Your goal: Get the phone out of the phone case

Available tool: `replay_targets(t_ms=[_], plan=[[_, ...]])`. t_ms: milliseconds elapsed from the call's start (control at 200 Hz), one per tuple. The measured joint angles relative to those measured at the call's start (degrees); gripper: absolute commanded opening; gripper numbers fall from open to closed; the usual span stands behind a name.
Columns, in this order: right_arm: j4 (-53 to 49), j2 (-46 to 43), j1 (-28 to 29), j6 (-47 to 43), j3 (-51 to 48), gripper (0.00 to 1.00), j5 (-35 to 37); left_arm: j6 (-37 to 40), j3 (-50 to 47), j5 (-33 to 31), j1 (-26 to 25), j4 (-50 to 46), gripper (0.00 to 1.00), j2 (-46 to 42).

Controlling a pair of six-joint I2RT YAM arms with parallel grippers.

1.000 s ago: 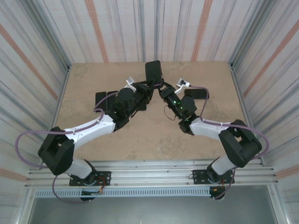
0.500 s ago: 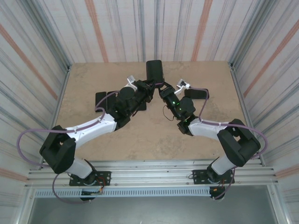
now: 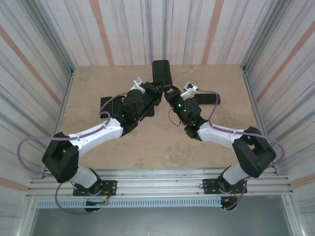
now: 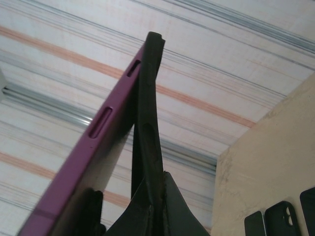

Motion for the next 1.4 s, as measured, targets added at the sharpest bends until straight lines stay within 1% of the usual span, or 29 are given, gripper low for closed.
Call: replay_targets(t_ms=[115,256,401,581,782,942,1147,1283,1403], plan=[[0.5,1.2,0.1,-2.2,0.1,0.00,0.0,0.3,0.0,-0.7,0.0,-0.7,0.00,0.0],[0.5,1.2,-0.4,-4.0,-0.2,0.00,-0.3,0.7,-0.2,0.9,1.0,-1.5,0.00,-0.5],[-0.6,0.6,-1.7,-4.6,-1.7,0.00,-0.7,1.5,-1.7,3.0,2.2,-3.1,0.00,-2.9],[-2.2,0.1,-4.3,-4.7,-3.3,0.00,-0.8,1.9,-3.8,3.4,3.8,-3.2,0.00,-6.6],[-2.2,0.0,-4.5,-4.9,-3.3,0.00,-2.3,2.1,-3.8,5.3,4.1,-3.2,0.00,-6.3],[-3.7,-0.1,-7.0,-4.9,-3.5,0.00,-4.9,2.1,-3.8,8.4,4.8,-2.9,0.00,-3.7],[-9.1,-2.3,-10.8,-5.5,-6.6,0.00,-7.1,1.9,-3.8,11.8,5.7,-2.2,0.00,3.3],[-12.6,-4.7,-13.5,-5.5,-9.2,0.00,-7.4,1.9,-3.8,13.1,5.9,-1.3,0.00,7.6],[-14.0,-4.9,-15.3,-5.5,-10.7,0.00,-7.8,1.9,-3.8,13.3,5.9,-0.7,0.00,11.0]])
